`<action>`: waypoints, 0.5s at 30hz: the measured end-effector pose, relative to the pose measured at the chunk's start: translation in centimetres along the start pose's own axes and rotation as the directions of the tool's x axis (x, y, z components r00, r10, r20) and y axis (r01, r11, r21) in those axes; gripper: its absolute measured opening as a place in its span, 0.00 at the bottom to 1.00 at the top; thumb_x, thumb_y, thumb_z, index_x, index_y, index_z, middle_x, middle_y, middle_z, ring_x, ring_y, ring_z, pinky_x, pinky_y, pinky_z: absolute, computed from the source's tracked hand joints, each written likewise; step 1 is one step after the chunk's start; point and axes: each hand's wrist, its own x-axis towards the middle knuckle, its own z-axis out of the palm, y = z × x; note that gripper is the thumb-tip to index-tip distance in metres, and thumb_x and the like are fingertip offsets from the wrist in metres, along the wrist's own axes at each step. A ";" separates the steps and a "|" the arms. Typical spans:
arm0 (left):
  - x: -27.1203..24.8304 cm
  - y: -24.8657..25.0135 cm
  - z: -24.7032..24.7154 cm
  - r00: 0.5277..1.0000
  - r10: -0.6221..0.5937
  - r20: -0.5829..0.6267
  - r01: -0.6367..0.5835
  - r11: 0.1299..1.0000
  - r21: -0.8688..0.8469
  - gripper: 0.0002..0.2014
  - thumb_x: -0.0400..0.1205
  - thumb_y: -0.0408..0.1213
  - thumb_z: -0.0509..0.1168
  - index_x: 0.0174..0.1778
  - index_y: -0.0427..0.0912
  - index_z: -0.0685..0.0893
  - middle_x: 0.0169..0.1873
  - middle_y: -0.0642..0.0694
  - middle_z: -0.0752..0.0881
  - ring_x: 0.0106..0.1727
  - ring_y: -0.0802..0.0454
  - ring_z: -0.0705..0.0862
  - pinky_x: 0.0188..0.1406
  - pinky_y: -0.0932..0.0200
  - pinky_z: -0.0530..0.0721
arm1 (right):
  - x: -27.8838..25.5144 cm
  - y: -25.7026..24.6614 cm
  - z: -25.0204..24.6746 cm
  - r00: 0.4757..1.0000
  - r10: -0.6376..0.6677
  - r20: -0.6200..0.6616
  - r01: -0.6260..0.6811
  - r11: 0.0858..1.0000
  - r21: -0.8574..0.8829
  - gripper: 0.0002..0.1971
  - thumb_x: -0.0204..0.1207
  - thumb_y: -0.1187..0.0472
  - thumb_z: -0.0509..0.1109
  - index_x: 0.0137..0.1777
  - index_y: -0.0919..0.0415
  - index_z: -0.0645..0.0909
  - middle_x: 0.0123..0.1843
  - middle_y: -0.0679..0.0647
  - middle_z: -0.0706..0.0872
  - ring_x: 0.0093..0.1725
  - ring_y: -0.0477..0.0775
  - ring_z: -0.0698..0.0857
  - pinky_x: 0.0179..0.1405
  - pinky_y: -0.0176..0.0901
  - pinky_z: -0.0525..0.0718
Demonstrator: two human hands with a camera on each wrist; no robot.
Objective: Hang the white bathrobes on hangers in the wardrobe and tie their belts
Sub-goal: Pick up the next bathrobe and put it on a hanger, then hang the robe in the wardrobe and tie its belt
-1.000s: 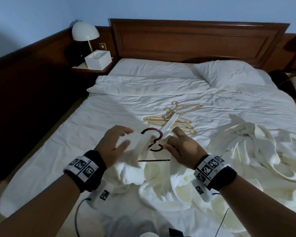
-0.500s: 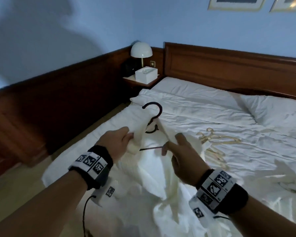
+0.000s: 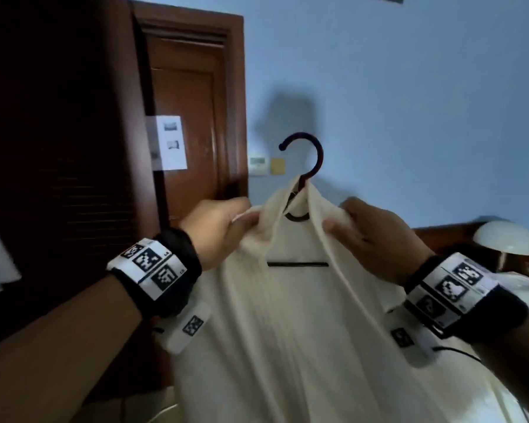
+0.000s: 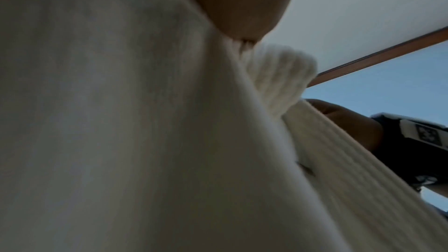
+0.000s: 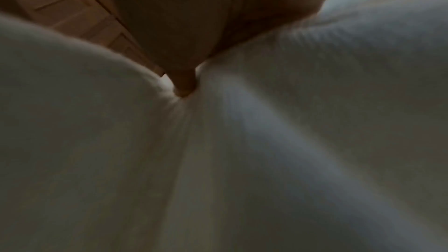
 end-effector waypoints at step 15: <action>-16.4 -30.1 -22.5 0.863 -0.351 -0.362 0.488 0.762 0.426 0.22 0.85 0.52 0.51 0.28 0.45 0.75 0.25 0.50 0.76 0.28 0.52 0.77 0.32 0.49 0.79 | 24.9 -31.9 29.8 0.789 -0.613 -0.050 0.606 0.761 0.230 0.19 0.77 0.30 0.52 0.39 0.43 0.66 0.28 0.42 0.75 0.32 0.48 0.79 0.29 0.48 0.75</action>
